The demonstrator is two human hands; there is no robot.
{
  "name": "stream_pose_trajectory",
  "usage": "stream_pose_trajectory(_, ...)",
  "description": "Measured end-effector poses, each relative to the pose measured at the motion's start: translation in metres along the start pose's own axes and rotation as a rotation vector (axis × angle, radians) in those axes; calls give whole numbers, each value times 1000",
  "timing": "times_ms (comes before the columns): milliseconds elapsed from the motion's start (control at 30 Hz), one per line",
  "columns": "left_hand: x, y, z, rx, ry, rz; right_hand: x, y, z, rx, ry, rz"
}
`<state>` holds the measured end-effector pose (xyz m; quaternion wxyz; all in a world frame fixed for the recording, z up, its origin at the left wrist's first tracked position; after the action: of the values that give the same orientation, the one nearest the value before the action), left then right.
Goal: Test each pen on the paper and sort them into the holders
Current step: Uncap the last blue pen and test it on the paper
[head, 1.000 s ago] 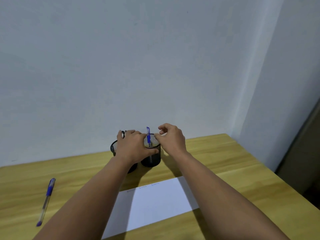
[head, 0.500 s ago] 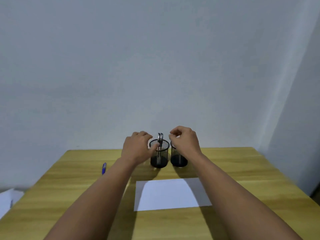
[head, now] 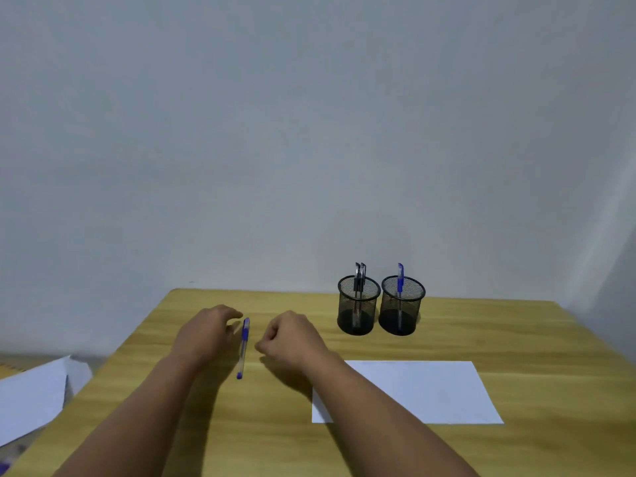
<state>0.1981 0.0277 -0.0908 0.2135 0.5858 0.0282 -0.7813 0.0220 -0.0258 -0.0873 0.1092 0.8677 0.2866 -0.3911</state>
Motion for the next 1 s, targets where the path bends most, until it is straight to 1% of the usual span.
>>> stream_pose_trajectory(200,29,13,-24,107,-4,-86,42,15,-3,128,-104,-14)
stream_pose_trajectory(367,36,13,-31,148,27,-14,38,21,-2,160,-137,-27)
stream_pose_trajectory(433,34,10,-28,148,-1,18,33,20,1,154,-139,-30)
stream_pose_trajectory(533,32,5,-20,178,-54,-11,24,16,7,123,-105,-16)
stream_pose_trajectory(600,30,-1,-9,207,-56,-41,12,11,12,117,4,13)
stream_pose_trajectory(633,26,-3,-3,211,-59,-21,5,8,16,122,111,32)
stream_pose_trajectory(700,15,-9,10,222,-86,59,-16,4,24,142,406,81)
stream_pose_trajectory(767,2,-9,29,277,-104,90,-39,-5,27,154,715,93)
stream_pose_trajectory(800,-5,-8,42,312,-104,98,-49,-10,27,152,816,100)
stream_pose_trajectory(867,-19,-6,72,383,-105,115,-65,-17,27,130,884,123)
stream_pose_trajectory(933,-31,-7,102,441,-113,127,-77,-21,28,110,867,155)
stream_pose_trajectory(1000,-40,-9,123,443,-149,126,-91,-25,32,111,878,238)
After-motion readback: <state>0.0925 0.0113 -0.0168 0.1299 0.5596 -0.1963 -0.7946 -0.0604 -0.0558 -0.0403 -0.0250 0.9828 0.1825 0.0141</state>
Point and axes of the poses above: each hand's wrist, its own y-axis towards the middle knuckle, its own x-axis out of the palm, z = x × y, the point moved 4 cm from there along y, towards the middle knuckle
